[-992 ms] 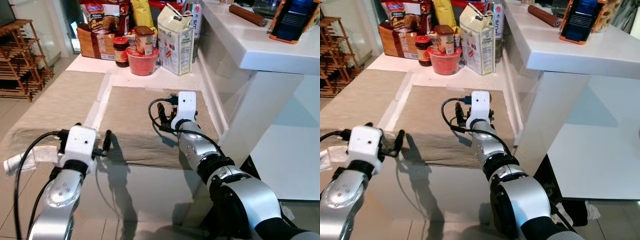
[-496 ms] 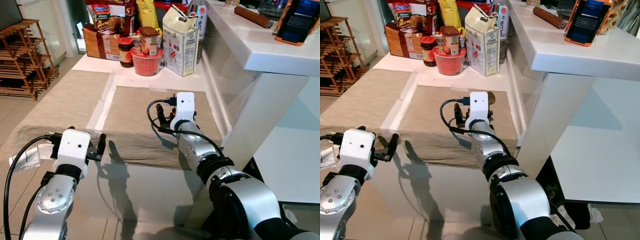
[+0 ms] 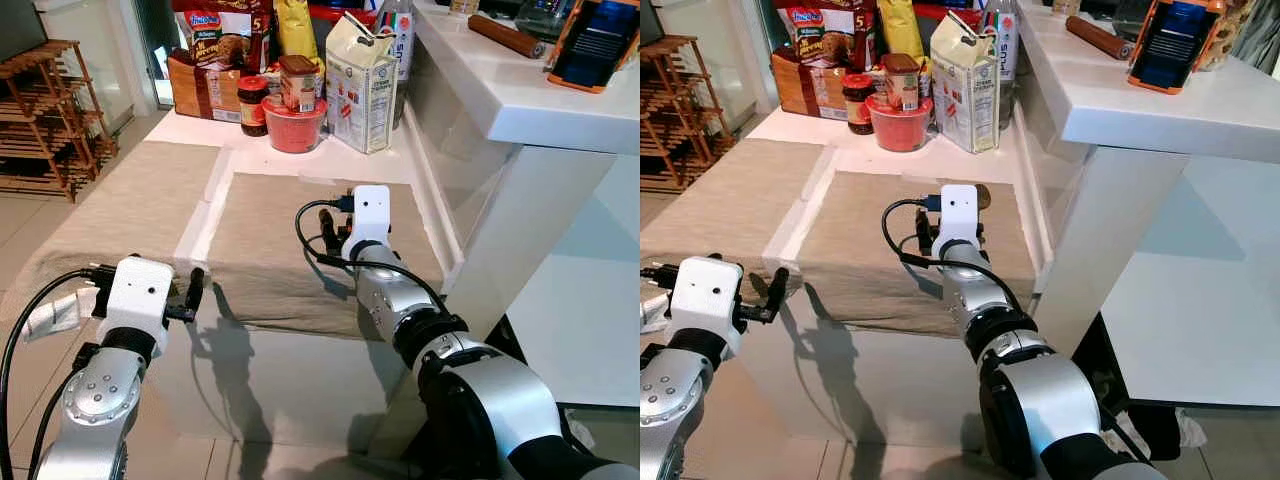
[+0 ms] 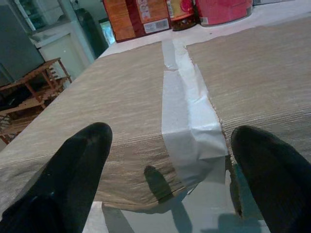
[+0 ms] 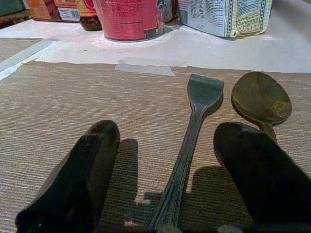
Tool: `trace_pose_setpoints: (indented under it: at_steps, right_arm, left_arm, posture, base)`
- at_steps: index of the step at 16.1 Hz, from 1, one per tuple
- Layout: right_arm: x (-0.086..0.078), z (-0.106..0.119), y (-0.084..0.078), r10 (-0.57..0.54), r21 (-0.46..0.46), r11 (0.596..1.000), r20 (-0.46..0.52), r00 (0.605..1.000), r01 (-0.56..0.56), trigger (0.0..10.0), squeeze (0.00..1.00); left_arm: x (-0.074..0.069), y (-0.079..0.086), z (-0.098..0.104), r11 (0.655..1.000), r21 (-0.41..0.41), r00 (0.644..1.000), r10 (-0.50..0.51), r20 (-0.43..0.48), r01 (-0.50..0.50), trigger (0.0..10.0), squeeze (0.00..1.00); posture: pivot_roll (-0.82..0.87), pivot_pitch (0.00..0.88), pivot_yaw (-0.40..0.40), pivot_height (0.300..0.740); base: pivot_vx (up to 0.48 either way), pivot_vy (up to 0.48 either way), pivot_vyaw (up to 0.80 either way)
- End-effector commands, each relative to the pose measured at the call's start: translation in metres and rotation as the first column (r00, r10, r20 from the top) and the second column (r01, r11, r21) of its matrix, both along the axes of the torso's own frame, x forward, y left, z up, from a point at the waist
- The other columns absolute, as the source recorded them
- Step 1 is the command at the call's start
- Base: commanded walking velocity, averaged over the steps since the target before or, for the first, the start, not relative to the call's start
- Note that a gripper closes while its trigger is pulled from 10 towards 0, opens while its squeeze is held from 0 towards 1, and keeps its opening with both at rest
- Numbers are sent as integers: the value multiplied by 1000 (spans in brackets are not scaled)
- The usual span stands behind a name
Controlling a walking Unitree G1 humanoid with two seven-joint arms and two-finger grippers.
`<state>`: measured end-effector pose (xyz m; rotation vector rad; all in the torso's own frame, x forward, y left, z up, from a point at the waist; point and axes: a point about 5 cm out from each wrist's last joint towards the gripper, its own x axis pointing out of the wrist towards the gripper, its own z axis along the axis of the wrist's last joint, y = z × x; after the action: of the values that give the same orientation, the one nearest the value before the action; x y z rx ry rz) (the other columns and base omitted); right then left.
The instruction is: Setting the table
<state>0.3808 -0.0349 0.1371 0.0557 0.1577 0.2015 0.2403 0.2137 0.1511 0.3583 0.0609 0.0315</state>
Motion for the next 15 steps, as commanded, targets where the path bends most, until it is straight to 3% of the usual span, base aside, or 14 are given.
trace_pose_setpoints:
  at_steps: [1,10,15]
  right_arm:
    - [-8,-21,-1,-10,-10,1000,-88,996,9,0,0]
    - [-12,-27,1,3,-21,1000,-95,995,-6,0,0]
    - [-5,-8,4,22,-36,999,7,1000,-22,0,0]
  left_arm:
    - [2,-1,6,1000,0,1000,-15,14,15,10000,0]
    - [4,-2,7,999,6,999,-37,7,37,10000,0]
    - [7,-3,6,999,-1,999,-41,9,41,10000,0]
  posture:
    - [247,0,-31,736]
    - [238,4,-23,736]
    - [230,0,-25,736]
  base:
    - [0,0,0]
    - [0,0,0]
    - [0,0,0]
